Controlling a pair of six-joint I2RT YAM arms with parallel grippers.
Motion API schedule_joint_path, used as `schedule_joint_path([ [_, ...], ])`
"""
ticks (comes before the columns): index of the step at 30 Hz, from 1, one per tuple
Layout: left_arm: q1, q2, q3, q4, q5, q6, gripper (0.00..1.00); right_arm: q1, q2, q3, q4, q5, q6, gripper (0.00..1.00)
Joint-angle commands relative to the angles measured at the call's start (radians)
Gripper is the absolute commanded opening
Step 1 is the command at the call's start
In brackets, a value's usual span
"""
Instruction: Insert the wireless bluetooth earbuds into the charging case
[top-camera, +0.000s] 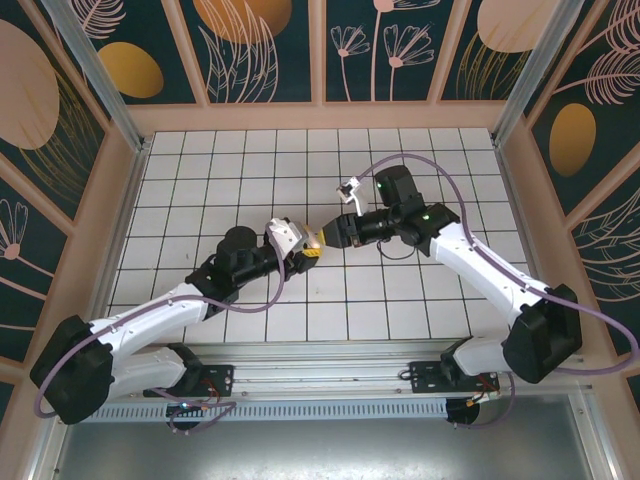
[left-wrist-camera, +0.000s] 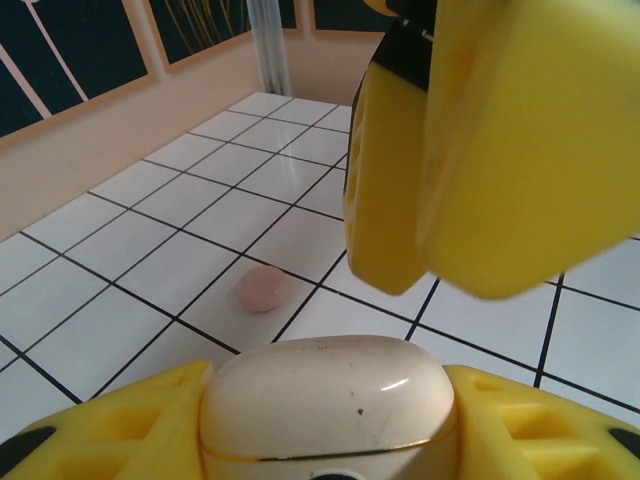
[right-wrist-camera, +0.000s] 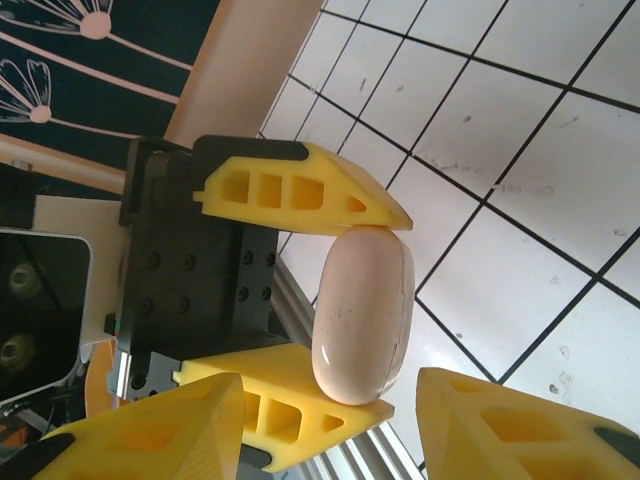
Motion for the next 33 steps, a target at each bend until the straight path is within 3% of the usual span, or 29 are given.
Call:
schedule_joint_path([
  [1,-0.002,-0.029,0.003,0.030,0.019,0.024,0.35,0.023,0.028,0.058,-0.051,0.014,-0.039,0.49],
  [16,-0.001,-0.061,0.027,-0.004,0.041,0.024,0.36,0.073,0.091,0.120,-0.100,0.036,-0.087,0.47],
  [27,-0.001,-0.069,0.058,-0.056,0.033,0.029,0.39,0.079,0.092,0.132,-0.107,0.045,-0.116,0.19],
  [33,-0.001,-0.076,0.071,-0.078,0.031,0.042,0.53,0.079,0.072,0.124,-0.085,0.063,-0.138,0.12],
])
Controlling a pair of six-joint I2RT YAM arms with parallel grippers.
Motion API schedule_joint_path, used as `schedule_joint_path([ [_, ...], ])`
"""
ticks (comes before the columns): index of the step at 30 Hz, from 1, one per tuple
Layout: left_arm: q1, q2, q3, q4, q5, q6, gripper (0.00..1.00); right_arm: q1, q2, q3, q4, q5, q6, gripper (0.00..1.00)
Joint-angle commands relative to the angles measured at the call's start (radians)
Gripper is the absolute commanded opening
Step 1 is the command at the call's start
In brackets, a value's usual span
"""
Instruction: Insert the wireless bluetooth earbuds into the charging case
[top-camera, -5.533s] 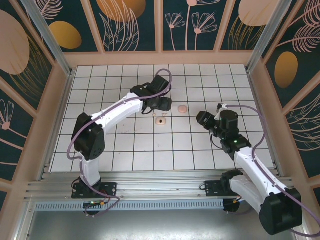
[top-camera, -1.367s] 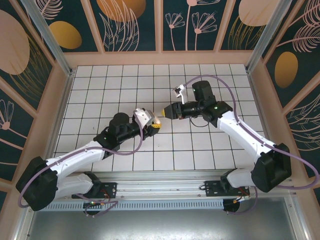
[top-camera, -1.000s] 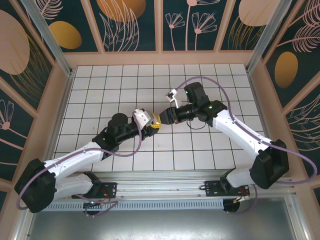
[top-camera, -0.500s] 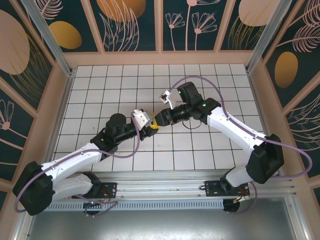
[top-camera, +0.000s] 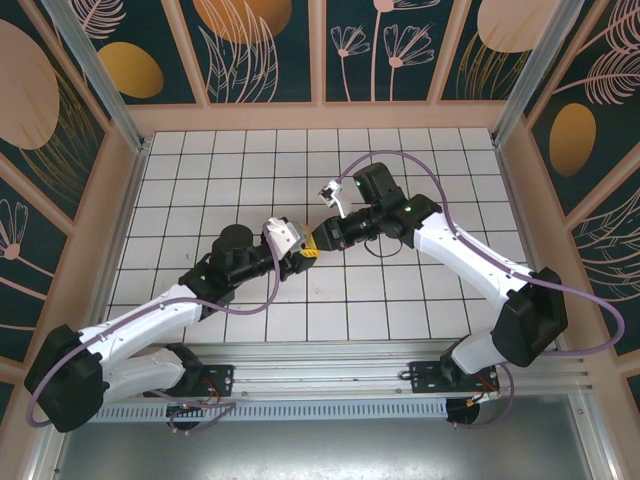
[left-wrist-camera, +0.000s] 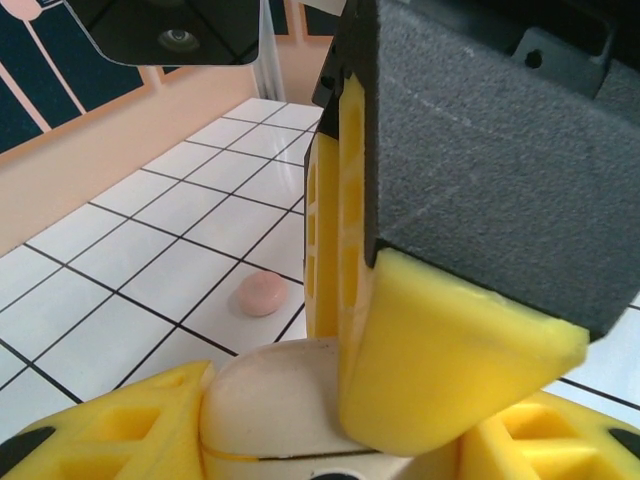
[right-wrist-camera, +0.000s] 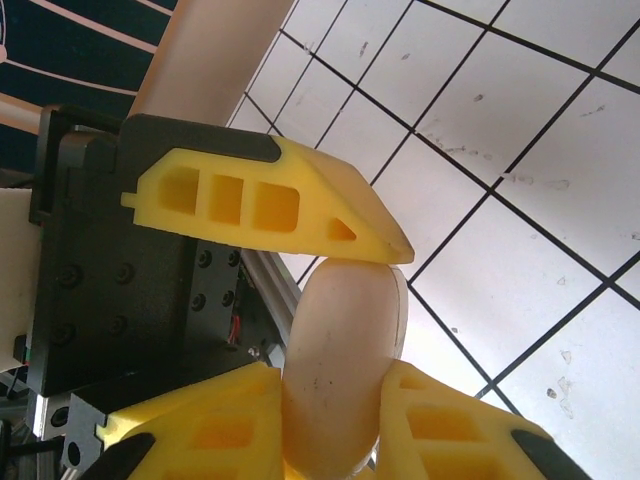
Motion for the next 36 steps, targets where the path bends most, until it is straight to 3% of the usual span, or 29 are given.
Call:
schedule_joint_path([
  [1,-0.001,-0.034,0.039,0.008,0.026,0.030,0.56,0.011,-0.022,0.017,0.016,0.017,-0.053,0.11],
  [6,-0.002,-0.082,0.035,-0.025,0.008,0.060,0.70,0.007,-0.064,-0.018,0.065,0.049,-0.068,0.09],
  [9,-0.002,-0.090,0.059,-0.075,0.019,0.069,0.72,0.001,-0.103,-0.062,0.115,0.045,-0.080,0.09],
  [15,-0.001,-0.065,0.131,-0.234,0.033,0.142,0.70,-0.026,-0.164,-0.129,0.172,0.014,-0.128,0.09],
  [22,-0.002,-0.087,0.162,-0.336,0.124,0.247,0.65,-0.077,-0.264,-0.213,0.232,-0.066,-0.237,0.09],
  [26,-0.002,-0.085,0.171,-0.401,0.174,0.350,0.63,-0.092,-0.299,-0.226,0.204,-0.096,-0.346,0.09],
  [36,-0.002,-0.061,0.194,-0.430,0.245,0.443,0.59,-0.091,-0.276,-0.142,-0.053,-0.112,-0.753,0.08],
])
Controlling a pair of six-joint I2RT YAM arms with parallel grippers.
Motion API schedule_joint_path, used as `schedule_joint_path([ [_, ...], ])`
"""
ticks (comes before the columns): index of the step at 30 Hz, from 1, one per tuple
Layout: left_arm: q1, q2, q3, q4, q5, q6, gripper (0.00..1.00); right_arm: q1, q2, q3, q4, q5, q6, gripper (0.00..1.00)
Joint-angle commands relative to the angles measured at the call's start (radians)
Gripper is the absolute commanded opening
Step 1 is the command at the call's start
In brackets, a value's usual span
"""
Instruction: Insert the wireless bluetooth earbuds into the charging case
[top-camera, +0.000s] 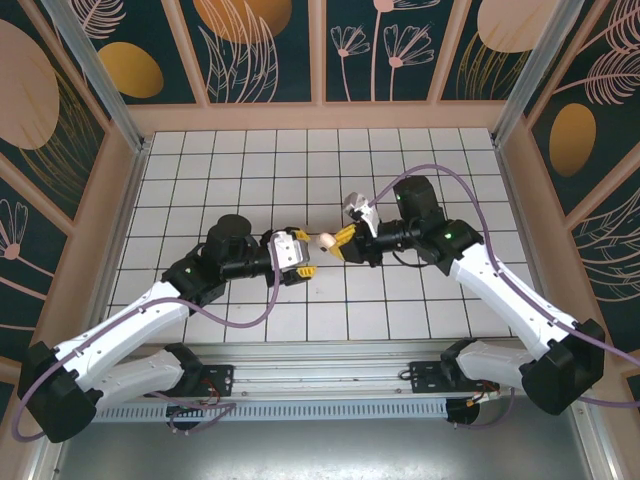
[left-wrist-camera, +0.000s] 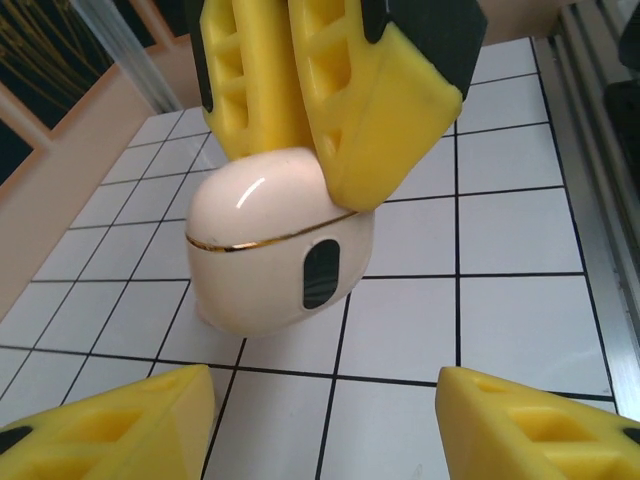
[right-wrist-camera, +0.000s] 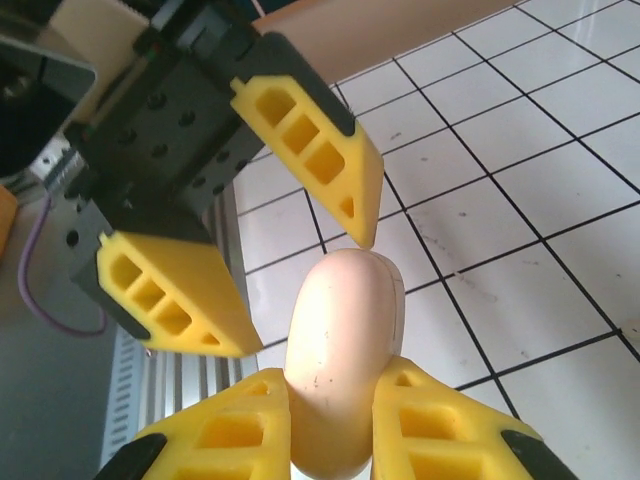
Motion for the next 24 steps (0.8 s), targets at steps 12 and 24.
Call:
schedule_joint_path([
  [12,-0.002,0.043,0.027,-0.017,0.124,0.172,0.51,0.021,0.032,0.078,-0.220,-0.100,-0.542,0.03],
  [24,-0.001,0.045,0.017,0.010,0.198,0.180,0.42,0.041,0.116,0.122,-0.244,-0.112,-0.584,0.03],
])
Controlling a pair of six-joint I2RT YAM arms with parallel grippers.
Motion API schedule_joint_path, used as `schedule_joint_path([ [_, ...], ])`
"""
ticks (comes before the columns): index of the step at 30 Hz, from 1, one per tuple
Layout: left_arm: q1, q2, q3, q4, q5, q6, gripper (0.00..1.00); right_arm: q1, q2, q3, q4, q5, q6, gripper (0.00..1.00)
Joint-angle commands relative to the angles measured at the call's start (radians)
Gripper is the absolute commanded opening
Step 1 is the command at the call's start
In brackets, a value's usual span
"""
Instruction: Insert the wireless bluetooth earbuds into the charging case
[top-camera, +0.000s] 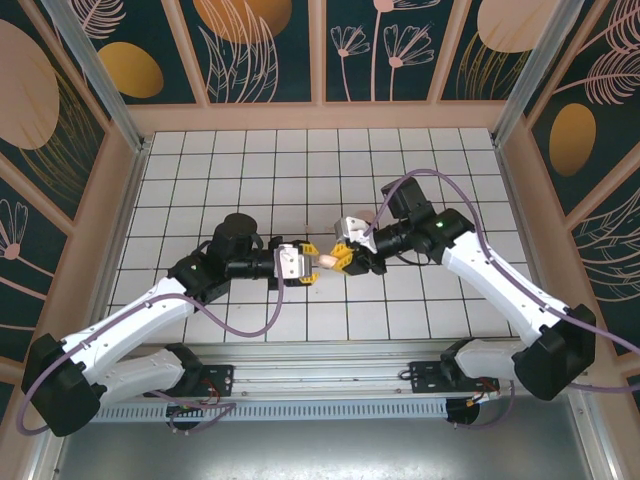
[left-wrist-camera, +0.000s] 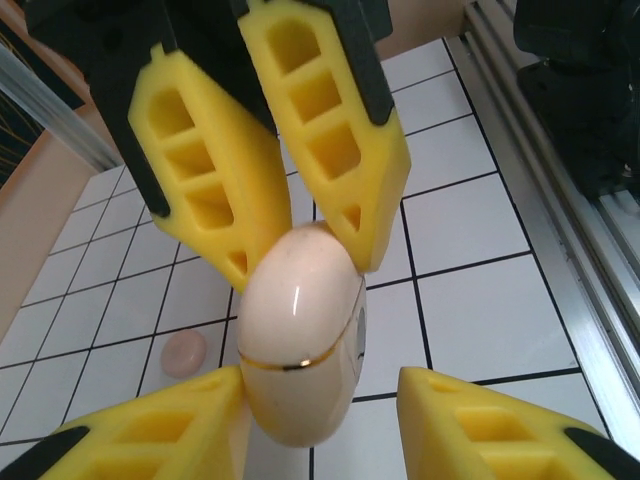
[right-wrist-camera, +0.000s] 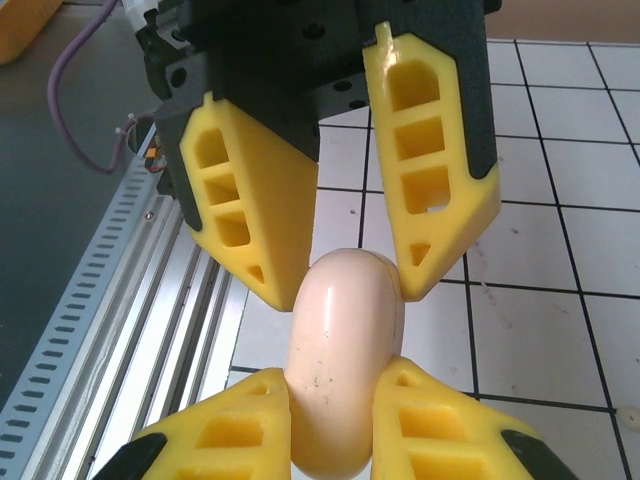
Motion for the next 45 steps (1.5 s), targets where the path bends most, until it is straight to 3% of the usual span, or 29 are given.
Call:
schedule_joint_path([
  [1,-0.001,0.003,0.015,0.017,0.061,0.019,0.41,0.013,0.013,0.039,-0.010,-0.040,-0.032,0.04],
  [5,-0.002,0.002,0.006,0.027,0.057,0.018,0.30,0.016,0.021,0.049,0.000,-0.053,-0.038,0.04],
  [14,-0.001,-0.011,-0.007,0.032,0.014,0.013,0.16,0.017,0.016,0.053,0.030,-0.072,-0.044,0.05],
  [18,0.000,-0.019,-0.014,0.063,-0.018,-0.026,0.10,0.017,-0.026,0.014,0.091,-0.045,-0.005,0.18],
  [22,-0.002,-0.020,-0.019,0.078,-0.052,-0.070,0.10,0.016,-0.119,-0.070,0.213,0.045,0.091,0.37],
  [26,-0.002,-0.015,-0.023,0.096,-0.078,-0.122,0.10,0.015,-0.227,-0.156,0.313,0.095,0.134,0.45],
  [31,-0.002,-0.015,-0.025,0.112,-0.064,-0.159,0.10,0.016,-0.294,-0.219,0.379,0.092,0.159,0.48],
  [39,0.000,-0.002,-0.016,0.114,0.021,-0.171,0.11,0.022,-0.262,-0.235,0.460,0.065,0.194,0.51],
  [45,-0.001,0.008,-0.006,0.127,0.026,-0.192,0.11,0.021,-0.229,-0.232,0.460,0.036,0.189,0.51],
])
